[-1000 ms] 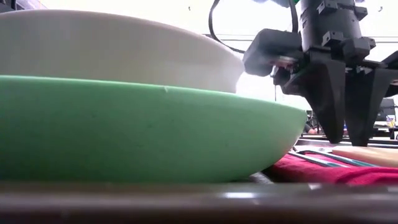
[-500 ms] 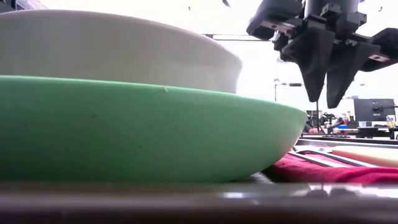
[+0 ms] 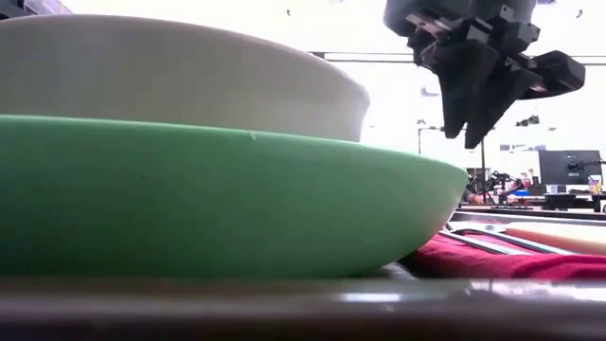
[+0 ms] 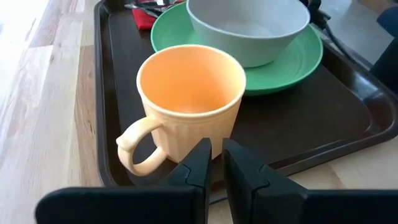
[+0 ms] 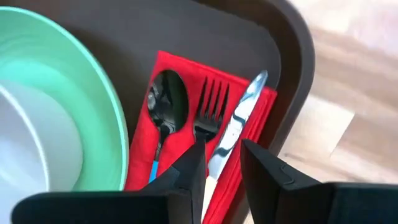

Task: Set up tray
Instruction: Return to Home Position

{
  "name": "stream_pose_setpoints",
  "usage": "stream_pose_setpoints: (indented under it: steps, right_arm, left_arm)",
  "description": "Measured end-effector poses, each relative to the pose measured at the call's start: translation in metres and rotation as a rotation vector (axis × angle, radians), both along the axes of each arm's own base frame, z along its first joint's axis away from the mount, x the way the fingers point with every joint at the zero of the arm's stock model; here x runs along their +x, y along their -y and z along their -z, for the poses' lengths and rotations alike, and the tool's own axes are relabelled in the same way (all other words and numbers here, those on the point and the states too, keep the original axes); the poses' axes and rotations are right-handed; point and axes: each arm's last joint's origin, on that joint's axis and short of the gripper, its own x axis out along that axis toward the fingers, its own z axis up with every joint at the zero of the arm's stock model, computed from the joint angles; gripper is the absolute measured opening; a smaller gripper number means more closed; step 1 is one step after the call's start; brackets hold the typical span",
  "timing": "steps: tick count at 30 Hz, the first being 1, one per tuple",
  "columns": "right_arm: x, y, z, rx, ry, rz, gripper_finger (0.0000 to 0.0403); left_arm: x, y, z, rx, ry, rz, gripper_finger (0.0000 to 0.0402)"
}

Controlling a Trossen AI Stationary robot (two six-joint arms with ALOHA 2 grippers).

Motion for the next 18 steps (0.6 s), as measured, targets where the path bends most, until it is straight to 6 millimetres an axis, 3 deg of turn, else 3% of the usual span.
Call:
stream_pose_setpoints:
  steps: [9,13,18]
  right_arm:
    - [-0.012,0.010,-0.023,-0.163,0.062,-0.098,0.0079]
    - [-0.028,0.021,-0.037,-0.214,0.024,-0.164,0.0079]
    - [-0.046,0.034,-0.057,-0.216,0.038,-0.111,0.0079]
  left_arm:
    - [0.000,0.000,-0.007,-0.019,0.032,0.012,0.0072]
    - [-0.003,-0.001,-0.022,0.008,0.089,0.066,0.0072]
    - [-0.010,-0.006,-0.047,0.074,0.199,0.116,0.0072]
